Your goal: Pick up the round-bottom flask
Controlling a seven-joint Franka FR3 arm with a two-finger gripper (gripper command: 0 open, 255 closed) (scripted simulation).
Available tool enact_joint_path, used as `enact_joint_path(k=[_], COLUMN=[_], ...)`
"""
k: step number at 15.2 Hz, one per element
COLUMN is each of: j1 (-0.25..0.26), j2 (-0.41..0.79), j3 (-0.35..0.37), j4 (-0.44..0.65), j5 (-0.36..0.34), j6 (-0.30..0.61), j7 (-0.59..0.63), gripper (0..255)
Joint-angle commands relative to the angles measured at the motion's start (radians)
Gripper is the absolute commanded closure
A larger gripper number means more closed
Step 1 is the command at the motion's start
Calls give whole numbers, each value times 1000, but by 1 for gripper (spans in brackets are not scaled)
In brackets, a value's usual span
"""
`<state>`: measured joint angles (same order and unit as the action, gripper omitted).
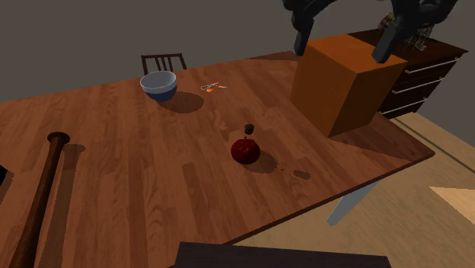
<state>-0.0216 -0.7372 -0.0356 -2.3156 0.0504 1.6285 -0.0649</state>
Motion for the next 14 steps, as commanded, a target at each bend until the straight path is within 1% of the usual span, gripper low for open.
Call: enact_joint_path(k=[1, 8, 14], j1=[0, 15, 26], j2=[0, 134, 302], j3=[0, 55, 99], j4=[0, -101, -132], j5=[0, 24, 34], j6=[0, 240, 444], j7=[0, 58, 109], gripper=[0, 0, 0])
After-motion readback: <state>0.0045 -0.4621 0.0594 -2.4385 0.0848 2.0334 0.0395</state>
